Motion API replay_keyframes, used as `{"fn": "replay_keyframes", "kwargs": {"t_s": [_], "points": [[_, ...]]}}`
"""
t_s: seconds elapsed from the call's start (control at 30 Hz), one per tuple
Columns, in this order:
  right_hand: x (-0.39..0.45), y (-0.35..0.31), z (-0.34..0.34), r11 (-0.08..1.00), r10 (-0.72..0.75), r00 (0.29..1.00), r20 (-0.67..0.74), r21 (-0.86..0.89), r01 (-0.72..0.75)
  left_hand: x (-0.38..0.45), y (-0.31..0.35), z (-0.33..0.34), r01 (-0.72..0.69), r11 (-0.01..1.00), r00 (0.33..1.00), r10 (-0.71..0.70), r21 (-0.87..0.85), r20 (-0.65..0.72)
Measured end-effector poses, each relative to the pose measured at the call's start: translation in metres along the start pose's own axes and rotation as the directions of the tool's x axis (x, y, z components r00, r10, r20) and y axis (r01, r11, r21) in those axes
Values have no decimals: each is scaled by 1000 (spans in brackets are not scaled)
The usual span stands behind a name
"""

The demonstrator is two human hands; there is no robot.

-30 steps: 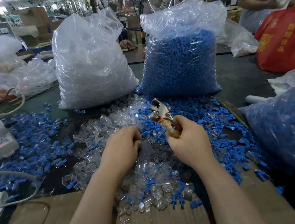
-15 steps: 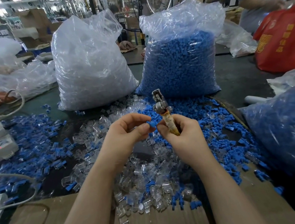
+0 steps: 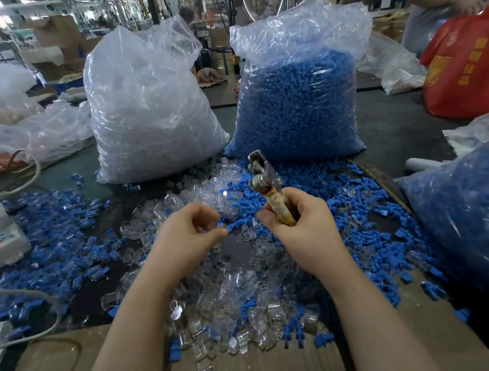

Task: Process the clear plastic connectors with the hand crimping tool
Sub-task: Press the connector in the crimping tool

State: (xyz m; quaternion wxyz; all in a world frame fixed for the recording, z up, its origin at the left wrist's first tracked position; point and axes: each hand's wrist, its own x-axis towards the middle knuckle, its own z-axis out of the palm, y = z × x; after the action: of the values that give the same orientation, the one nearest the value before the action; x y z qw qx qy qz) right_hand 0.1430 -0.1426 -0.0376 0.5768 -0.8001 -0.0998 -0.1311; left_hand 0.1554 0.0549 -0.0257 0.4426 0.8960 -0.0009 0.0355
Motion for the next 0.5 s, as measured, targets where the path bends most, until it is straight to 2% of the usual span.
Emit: {"fn": "replay_keyframes", "kwargs": {"t_s": [0.03, 0.1, 0.2, 0.27, 0.4, 0.5], "points": [[0, 0, 0, 1000, 2, 1000, -6, -6, -2, 1, -5, -1, 20, 991, 1000, -20, 135, -4], [1, 1, 1, 1000, 1, 1000, -17, -29, -1, 2, -8, -2, 31, 958, 999, -34, 285, 6], [1, 1, 1, 997, 5, 1000, -23, -77, -6, 2, -5, 2, -21, 912, 999, 1, 409, 50], [0, 1, 2, 996, 9, 1000, -26, -94, -12, 2, -4, 4, -30, 906, 997, -5, 422, 82], [0, 0, 2, 995, 17, 1000, -22, -101, -20, 1, -6, 2, 21, 971, 998, -35, 237, 55], [0, -1, 2, 996, 37, 999, -18, -86, -38, 0, -1, -2, 51, 988, 998, -47, -143, 30]]}}
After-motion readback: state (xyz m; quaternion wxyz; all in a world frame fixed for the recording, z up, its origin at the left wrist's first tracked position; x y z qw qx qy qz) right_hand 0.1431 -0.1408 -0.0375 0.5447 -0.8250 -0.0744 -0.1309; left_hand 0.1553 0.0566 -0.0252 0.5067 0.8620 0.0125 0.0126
